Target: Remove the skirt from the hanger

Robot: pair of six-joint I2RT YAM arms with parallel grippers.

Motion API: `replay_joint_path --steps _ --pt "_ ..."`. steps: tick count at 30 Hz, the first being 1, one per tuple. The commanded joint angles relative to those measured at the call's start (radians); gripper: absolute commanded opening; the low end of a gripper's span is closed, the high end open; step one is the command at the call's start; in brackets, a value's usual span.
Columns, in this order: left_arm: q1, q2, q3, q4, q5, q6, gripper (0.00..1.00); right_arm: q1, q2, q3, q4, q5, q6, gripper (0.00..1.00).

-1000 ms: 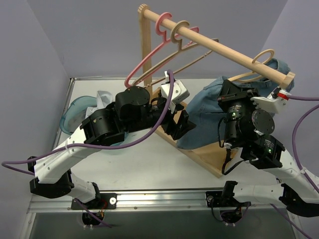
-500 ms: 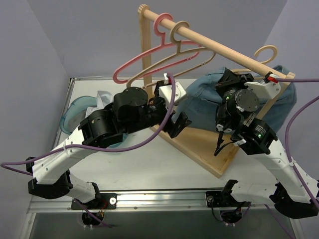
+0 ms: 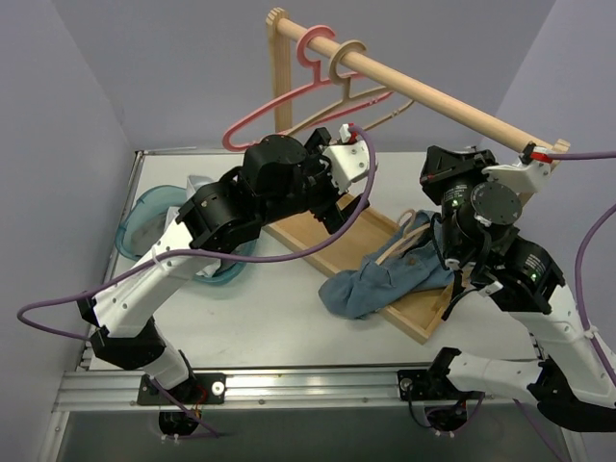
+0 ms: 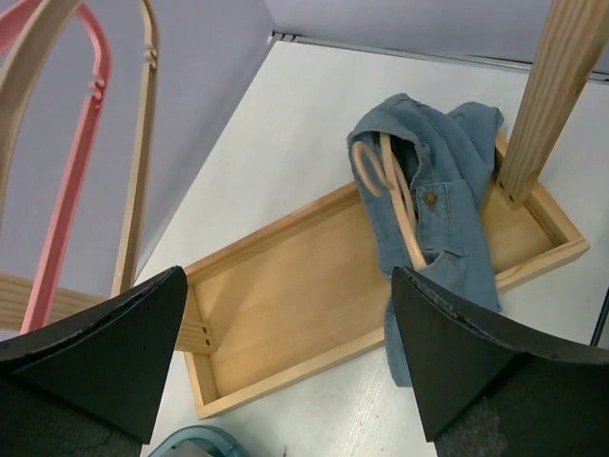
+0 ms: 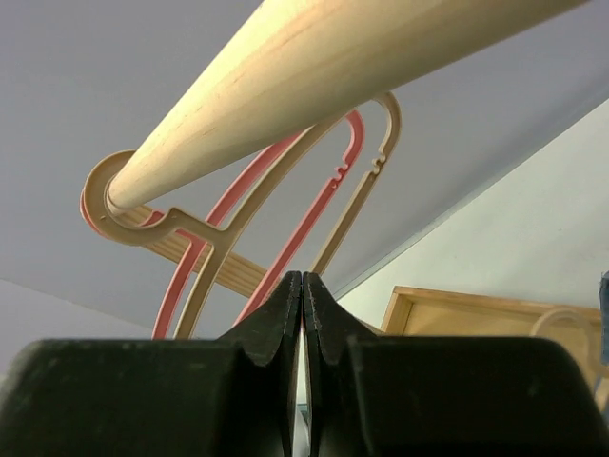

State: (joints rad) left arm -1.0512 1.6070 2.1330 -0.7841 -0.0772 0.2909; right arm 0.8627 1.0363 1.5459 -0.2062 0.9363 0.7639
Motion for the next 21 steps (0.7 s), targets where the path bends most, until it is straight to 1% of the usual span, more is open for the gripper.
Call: replay_joint_path --steps 1,2,3,4,7,8,9,10,11,12,14,15,16,17,19,20,21 --pt "0.007 -0.012 -0.04 0.022 0.066 -0.022 0.97 -0.008 -0.025 0.016 -0.045 -0.03 0.022 0.0" --pt "0.007 -0.018 -0.074 0.038 0.077 -0.041 0.98 -0.008 -0.03 0.008 -0.045 -0.063 0.008 0.0" --pt "0.008 -0.022 -0.118 0.092 0.12 -0.079 0.98 -0.008 -0.036 0.008 -0.065 -0.077 0.002 0.0" --pt "0.008 -0.028 -0.208 0.118 0.135 -0.096 0.98 -0.008 -0.036 0.008 -0.082 -0.088 -0.001 0.0" --pt "0.003 -0.019 -0.339 0.227 0.181 -0.159 0.97 -0.008 -0.048 0.013 -0.142 -0.155 -0.031 0.23" --pt "0.003 -0.013 -0.419 0.256 0.186 -0.171 0.98 -0.008 -0.067 0.008 -0.153 -0.18 -0.049 0.3" --pt "0.005 -0.004 -0.45 0.313 0.186 -0.199 0.98 -0.007 -0.074 0.008 -0.16 -0.235 -0.054 0.33" --pt "0.008 0.022 -0.47 0.327 0.157 -0.209 0.98 -0.008 -0.084 0.008 -0.163 -0.272 -0.058 0.37" --pt "0.011 0.039 -0.487 0.336 0.136 -0.22 0.98 -0.007 -0.09 0.01 -0.165 -0.313 -0.087 0.44" --pt "0.022 0.054 -0.492 0.351 0.117 -0.248 0.98 -0.008 -0.099 0.022 -0.182 -0.348 -0.093 0.46" --pt "0.052 0.117 -0.481 0.349 0.155 -0.277 0.98 -0.007 -0.105 0.039 -0.222 -0.395 -0.086 0.51" --pt "0.098 0.137 -0.478 0.347 0.184 -0.339 0.98 -0.007 -0.113 0.043 -0.246 -0.405 -0.084 0.52" --pt "0.124 0.183 -0.472 0.341 0.215 -0.369 0.98 -0.007 -0.12 0.042 -0.255 -0.416 -0.084 0.53" --pt "0.15 0.204 -0.469 0.341 0.302 -0.398 0.98 -0.007 -0.13 0.037 -0.265 -0.415 -0.081 0.54" --pt "0.212 0.246 -0.496 0.4 0.397 -0.462 0.98 -0.005 -0.166 0.008 -0.269 -0.412 -0.071 0.54" --pt "0.221 0.257 -0.51 0.433 0.478 -0.479 0.98 -0.007 -0.18 -0.004 -0.271 -0.401 -0.068 0.55" --pt "0.23 0.267 -0.521 0.489 0.513 -0.502 0.98 -0.007 -0.205 -0.013 -0.271 -0.395 -0.061 0.55"
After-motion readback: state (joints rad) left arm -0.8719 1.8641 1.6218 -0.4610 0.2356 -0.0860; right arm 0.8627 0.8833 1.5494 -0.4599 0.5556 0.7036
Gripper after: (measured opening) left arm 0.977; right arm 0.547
